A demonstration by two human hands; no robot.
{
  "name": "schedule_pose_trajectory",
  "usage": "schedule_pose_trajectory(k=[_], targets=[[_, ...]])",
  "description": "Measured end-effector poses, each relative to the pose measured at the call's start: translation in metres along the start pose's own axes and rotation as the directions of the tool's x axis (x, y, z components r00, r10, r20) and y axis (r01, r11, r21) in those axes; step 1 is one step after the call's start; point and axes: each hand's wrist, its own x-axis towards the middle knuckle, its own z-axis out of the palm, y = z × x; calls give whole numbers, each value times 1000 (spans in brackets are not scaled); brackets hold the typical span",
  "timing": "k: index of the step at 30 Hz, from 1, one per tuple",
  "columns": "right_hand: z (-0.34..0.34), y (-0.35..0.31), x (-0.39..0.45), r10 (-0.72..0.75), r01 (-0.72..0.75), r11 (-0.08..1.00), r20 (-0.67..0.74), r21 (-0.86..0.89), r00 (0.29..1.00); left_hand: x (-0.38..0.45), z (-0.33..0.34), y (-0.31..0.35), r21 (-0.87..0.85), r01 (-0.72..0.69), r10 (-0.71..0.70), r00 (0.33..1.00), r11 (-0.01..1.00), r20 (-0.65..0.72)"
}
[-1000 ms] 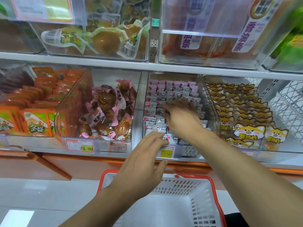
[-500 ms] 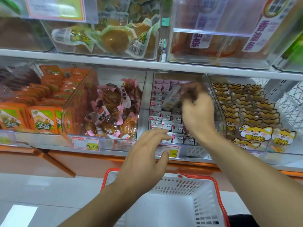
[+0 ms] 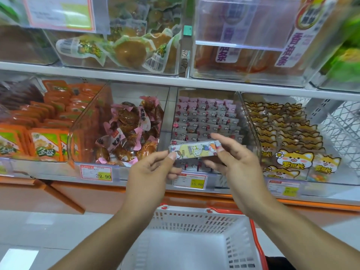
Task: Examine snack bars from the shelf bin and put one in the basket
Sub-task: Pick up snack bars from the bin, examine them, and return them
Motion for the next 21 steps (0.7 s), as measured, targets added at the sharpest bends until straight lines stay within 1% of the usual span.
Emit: schedule_pose_trajectory(k=[4,7,9,12,14,17,19,21], targets=[[-9,0,1,-44,49,998,114,-39,992,5,0,1,-125,26,-27,1000,992,-9],[-15,0,1,-111,132,982,152,-135,982,8,2,0,-141,40,-42,999,989,-9],[-18,1,1,-141,160,974,122,-159,982,9,2,-1,-141,34,-34,999,989,1],[-23,-1,1,-177,178,971,22,-160,984,8,3,-2,-137,31,-28,999,990,21],[-25,-3,2,-141,137,985,-36,-105,989,7,5,-3,-135,41,-36,999,990,37],[-25,-6,5,-15,18,999,-86,29,996,6,8,-3,-126,42,-37,998,991,41],[-24,-8,6,60,-51,993,-82,107,995,6,8,-2,-119,38,-33,999,992,43],[-25,-8,6,92,-83,988,-65,127,994,5,8,-2,-121,36,-31,998,992,45]])
